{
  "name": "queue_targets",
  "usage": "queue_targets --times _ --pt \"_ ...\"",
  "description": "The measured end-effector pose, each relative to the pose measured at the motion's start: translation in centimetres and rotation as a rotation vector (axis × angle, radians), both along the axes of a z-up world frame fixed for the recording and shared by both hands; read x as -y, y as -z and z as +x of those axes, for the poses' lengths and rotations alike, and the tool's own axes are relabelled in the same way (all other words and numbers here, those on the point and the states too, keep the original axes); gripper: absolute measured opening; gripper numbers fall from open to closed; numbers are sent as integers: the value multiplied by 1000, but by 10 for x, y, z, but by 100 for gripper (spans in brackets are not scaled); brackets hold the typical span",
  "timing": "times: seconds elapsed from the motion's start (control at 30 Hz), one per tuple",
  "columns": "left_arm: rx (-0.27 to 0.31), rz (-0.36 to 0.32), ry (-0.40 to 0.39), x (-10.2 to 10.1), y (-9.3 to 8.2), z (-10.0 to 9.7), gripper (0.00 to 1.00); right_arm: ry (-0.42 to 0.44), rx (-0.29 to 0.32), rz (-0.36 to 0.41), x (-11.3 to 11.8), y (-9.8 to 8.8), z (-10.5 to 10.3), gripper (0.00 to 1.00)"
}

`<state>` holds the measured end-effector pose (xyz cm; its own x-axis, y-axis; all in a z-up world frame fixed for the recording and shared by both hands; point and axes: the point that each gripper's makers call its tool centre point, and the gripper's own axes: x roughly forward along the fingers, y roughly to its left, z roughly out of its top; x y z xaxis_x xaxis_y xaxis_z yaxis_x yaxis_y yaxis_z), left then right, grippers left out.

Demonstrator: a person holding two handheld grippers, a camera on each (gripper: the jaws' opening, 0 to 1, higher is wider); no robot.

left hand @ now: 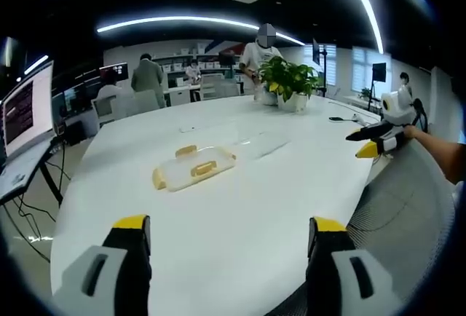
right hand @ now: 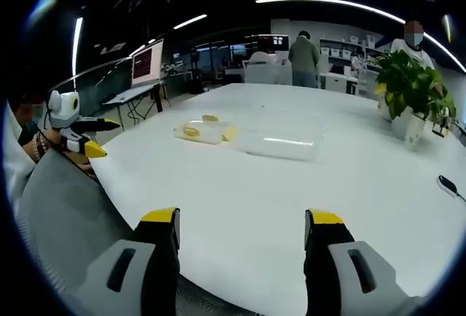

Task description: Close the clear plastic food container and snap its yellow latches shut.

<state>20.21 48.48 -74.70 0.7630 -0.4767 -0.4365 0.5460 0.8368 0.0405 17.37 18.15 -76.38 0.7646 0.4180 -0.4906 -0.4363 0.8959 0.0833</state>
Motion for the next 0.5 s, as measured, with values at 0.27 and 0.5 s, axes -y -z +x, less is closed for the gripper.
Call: queue_targets --times 0.27,0.5 --pt "1 -20 -20 -3 -2 2 87 -10 -7 -3 0 2 0 67" --pt "4 -13 -16 -3 -1 2 86 -9 -8 1 0 2 0 67"
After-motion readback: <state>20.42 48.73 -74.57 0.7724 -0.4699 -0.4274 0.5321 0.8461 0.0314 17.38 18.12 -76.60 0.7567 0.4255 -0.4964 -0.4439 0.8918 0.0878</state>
